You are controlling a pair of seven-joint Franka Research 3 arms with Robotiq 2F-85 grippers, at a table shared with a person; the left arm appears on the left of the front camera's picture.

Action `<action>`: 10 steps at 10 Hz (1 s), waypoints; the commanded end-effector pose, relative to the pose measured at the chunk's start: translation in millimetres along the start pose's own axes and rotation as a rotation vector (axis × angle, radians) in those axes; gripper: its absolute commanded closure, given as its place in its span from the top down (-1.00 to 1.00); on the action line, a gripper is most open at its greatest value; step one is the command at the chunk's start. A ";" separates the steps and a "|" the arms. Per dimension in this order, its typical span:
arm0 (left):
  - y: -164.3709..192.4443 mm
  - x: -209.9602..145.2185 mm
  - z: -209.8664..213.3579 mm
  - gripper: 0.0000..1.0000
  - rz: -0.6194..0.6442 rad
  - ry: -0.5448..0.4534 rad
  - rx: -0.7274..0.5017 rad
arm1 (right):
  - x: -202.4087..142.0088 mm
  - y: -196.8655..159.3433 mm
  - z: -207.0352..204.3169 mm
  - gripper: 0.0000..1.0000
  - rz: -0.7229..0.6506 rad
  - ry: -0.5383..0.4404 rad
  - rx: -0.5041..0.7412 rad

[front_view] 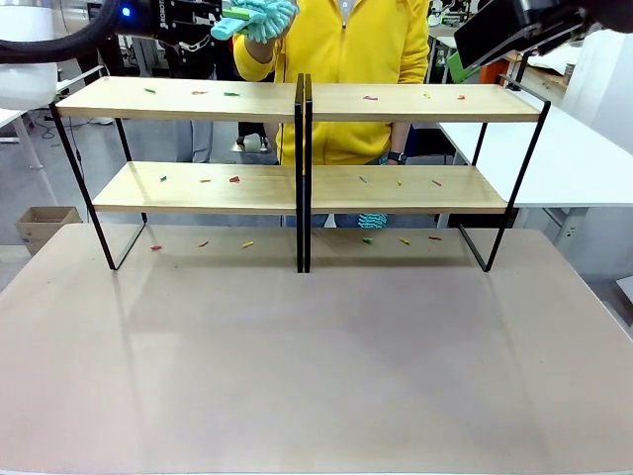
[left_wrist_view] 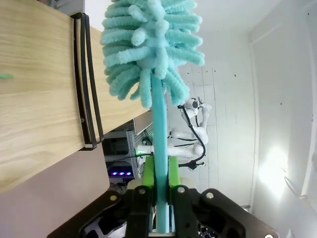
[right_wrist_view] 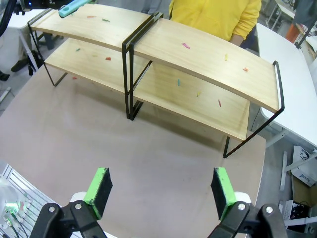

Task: Clean the shelves.
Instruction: Pick up the Duster when the human hands it over.

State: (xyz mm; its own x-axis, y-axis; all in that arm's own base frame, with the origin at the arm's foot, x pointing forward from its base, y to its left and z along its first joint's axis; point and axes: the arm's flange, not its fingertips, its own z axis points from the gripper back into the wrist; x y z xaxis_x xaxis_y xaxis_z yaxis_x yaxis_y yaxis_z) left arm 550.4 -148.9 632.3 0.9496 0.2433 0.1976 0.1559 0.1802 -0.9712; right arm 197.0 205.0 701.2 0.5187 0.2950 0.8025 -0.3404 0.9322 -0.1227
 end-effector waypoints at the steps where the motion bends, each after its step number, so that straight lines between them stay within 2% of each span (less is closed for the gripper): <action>1: -5.7 -5.5 6.9 -1.00 -0.037 -0.018 -0.028 | 0.6 -1.2 1.0 1.00 -0.004 0.000 0.005; 2: -15.9 -10.2 20.7 -1.00 -0.064 -0.003 -0.032 | 0.6 -1.2 1.0 1.00 -0.004 0.000 0.005; 4: -45.1 -24.5 85.5 -1.00 -0.134 0.095 -0.009 | 0.6 -1.2 1.0 1.00 -0.004 0.000 0.005; 5: -60.5 -34.8 133.5 -1.00 -0.176 0.142 0.028 | 0.6 -1.2 1.0 1.00 -0.004 0.000 0.005; 6: -76.8 -44.9 201.7 -1.00 -0.228 0.231 -0.037 | 0.6 -1.2 1.0 1.00 -0.004 0.000 0.005; 7: -87.8 -54.5 262.1 -1.00 -0.259 0.215 -0.033 | 0.6 -1.2 1.0 1.00 -0.004 0.000 0.005; 9: -100.9 -105.4 370.2 -1.00 -0.463 0.232 0.109 | 0.6 -1.2 1.0 1.00 -0.004 0.000 0.005; 10: -104.4 -130.4 416.3 -1.00 -0.538 0.078 0.099 | 0.6 -1.2 1.0 1.00 -0.004 0.000 0.005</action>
State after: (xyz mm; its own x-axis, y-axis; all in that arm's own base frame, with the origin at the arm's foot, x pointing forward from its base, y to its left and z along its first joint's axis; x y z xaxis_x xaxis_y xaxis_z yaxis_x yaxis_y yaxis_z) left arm 296.6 181.1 764.0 0.8469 -0.0306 0.5309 0.5132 0.3085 -0.8009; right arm 197.3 204.7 701.4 0.5190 0.2942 0.8025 -0.3399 0.9325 -0.1221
